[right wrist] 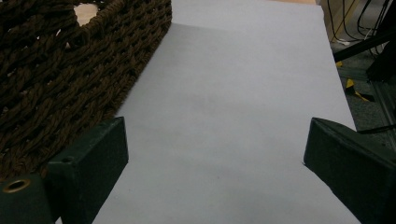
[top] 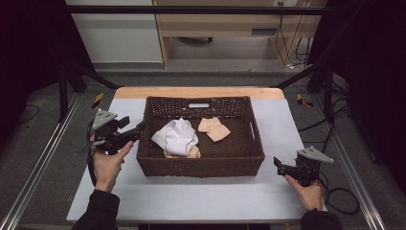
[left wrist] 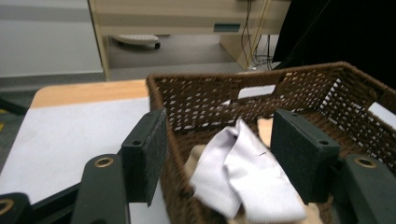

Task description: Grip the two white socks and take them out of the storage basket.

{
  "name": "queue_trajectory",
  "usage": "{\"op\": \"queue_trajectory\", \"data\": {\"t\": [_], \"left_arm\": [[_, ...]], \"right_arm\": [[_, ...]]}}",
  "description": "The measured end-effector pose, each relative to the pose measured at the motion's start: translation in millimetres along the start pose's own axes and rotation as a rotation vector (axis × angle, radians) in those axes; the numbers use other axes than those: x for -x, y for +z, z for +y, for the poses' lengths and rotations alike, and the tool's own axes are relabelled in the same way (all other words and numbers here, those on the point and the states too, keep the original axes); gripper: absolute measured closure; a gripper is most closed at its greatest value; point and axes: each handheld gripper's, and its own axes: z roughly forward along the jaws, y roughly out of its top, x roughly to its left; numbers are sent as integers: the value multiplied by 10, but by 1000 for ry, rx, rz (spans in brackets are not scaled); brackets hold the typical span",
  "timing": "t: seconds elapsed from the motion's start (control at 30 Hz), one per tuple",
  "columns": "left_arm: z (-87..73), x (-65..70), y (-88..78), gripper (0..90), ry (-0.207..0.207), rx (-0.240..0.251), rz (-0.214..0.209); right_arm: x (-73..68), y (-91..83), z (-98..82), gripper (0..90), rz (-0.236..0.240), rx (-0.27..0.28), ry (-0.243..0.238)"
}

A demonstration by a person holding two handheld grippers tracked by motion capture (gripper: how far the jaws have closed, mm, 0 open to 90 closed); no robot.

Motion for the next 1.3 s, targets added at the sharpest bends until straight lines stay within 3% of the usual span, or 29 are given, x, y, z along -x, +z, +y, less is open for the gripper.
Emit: {"op": "queue_trajectory", "data": {"t": [0.23,0.53,0.93,1.2,1.3], "left_arm": [[124,241,224,361,48,-18,-11],[195,399,468,365,85,-24,-11],[154,479,802,369,117,-74,-1],[94,492,1026,369,110,-89,9],[45,495,1109,372,130,-117,19]], "right_arm": [[1,6,5,66,-4,3,-6],[9,10,7,64,-6,3,-13],[14,11,9,65,-12,0,-12],[19,7,10,67,-17,3,-15],[23,1,10,67,-20,5,-16]]}}
